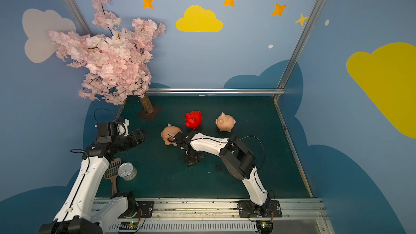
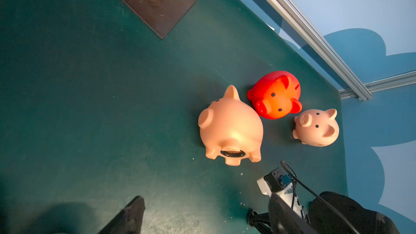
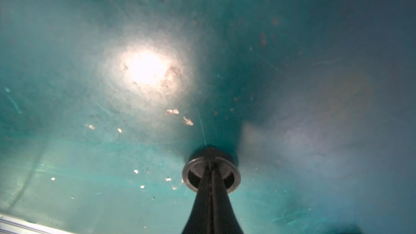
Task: Close piggy banks
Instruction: Pick up the knob at the center of the board.
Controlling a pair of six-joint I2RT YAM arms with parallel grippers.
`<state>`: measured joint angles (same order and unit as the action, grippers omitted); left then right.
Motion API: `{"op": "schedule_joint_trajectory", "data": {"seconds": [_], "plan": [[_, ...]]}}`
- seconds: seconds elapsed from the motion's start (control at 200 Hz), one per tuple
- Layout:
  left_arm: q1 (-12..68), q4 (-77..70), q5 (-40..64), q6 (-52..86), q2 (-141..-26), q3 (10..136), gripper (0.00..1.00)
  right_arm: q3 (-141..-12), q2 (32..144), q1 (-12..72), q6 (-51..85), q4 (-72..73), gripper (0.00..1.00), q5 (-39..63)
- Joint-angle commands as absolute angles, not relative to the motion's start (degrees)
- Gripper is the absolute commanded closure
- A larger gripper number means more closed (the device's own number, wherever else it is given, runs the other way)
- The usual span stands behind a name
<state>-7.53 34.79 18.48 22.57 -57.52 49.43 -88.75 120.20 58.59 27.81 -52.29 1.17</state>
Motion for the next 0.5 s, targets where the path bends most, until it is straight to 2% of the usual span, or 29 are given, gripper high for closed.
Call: {"op": "schedule_joint_trajectory", "data": {"seconds": [0.0, 0.205, 0.496], "plan": [[-4.3, 30.79, 20.41, 23.04, -60.3, 51.9, 0.15, -86.68, 116.26, 57.89, 25.66, -53.13, 1.0, -1.49], [1.06, 25.17, 18.99, 21.74, -72.56, 58.99, 0.15, -82.84, 105.99, 55.77, 23.05, -49.27, 1.0, -1.82], [2.42, 21.36, 23.42, 17.31, -95.32, 71.77, 0.17, -73.23, 88.24, 51.38, 18.58, -40.06, 1.0, 1.84]]}}
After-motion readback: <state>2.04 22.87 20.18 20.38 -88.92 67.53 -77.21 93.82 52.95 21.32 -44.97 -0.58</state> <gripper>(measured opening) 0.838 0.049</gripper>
